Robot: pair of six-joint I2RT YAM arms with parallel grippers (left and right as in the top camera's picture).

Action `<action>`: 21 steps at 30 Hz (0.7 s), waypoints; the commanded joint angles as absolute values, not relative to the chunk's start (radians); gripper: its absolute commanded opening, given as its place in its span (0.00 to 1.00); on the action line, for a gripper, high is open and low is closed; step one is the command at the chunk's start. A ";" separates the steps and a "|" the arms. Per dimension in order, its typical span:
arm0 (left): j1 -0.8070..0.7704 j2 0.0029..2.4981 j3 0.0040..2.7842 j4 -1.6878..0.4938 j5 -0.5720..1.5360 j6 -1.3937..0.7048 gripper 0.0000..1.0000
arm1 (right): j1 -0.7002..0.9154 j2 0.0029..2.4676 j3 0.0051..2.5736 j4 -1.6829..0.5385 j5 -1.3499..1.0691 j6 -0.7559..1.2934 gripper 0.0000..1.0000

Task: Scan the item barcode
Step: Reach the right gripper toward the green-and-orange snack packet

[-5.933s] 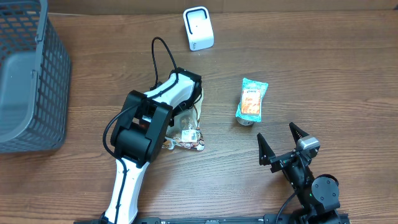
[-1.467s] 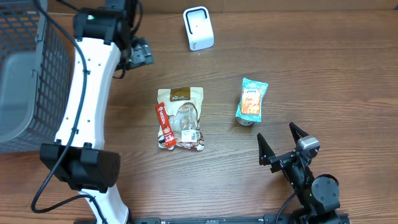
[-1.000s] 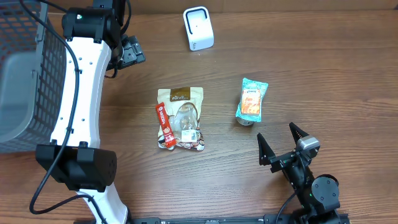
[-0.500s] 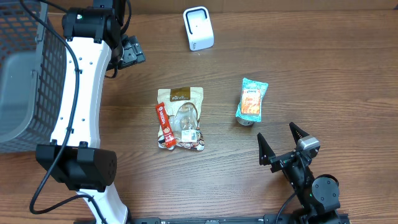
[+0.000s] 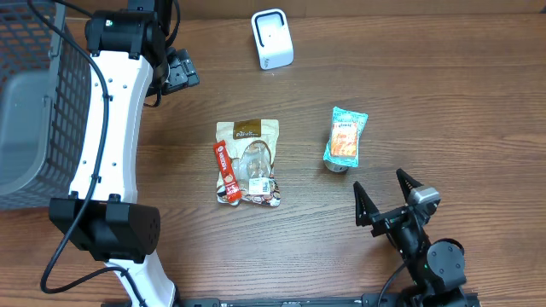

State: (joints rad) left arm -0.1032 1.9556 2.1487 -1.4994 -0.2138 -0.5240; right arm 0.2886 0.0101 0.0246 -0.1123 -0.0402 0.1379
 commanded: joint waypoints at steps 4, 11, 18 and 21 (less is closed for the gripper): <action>-0.105 1.944 2.146 -1.499 -0.224 -0.530 1.00 | 0.284 0.040 0.295 -0.271 -0.025 0.176 1.00; -0.105 1.944 2.146 -1.499 -0.224 -0.531 1.00 | 0.284 0.314 0.748 -0.591 -0.008 0.176 1.00; -0.105 1.944 2.146 -1.499 -0.224 -0.530 1.00 | 0.284 0.675 1.103 -0.903 -0.029 0.176 1.00; -0.105 1.944 2.146 -1.499 -0.224 -0.530 1.00 | 0.284 0.788 1.127 -0.923 -0.076 0.176 1.00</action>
State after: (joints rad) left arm -0.1032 1.9556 2.1479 -1.4990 -0.2138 -0.5240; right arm 0.2882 0.7090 1.0977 -0.9062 -0.0326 0.1692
